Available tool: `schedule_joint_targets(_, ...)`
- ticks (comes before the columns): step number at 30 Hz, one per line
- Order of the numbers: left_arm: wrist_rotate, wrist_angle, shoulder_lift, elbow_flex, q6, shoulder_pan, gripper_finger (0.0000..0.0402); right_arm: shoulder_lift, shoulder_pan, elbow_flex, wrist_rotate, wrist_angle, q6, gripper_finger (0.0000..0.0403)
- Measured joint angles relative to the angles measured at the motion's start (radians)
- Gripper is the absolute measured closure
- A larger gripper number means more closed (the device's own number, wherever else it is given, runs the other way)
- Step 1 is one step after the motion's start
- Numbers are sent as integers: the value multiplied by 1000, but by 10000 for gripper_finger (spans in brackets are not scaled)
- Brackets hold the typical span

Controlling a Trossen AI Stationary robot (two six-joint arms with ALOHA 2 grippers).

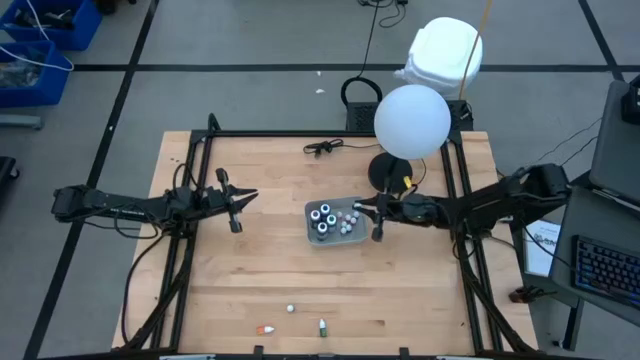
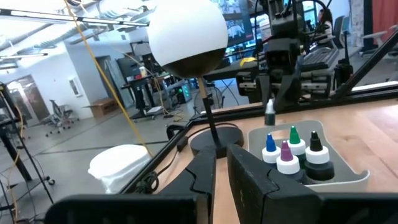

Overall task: Pick & Place food coloring
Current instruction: Put the small blue food coloring bottle into the gray bin

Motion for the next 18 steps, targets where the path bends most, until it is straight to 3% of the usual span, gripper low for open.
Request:
schedule_joint_targets(9, 0, -8, 0, 0, -11, 0, 353, 184, -29, 109, 0, 0, -40, 354)
schedule_joint_targets(18, -1, -8, 0, 0, -7, 0, 353, 207, -37, 113, 2, -22, -12, 354)
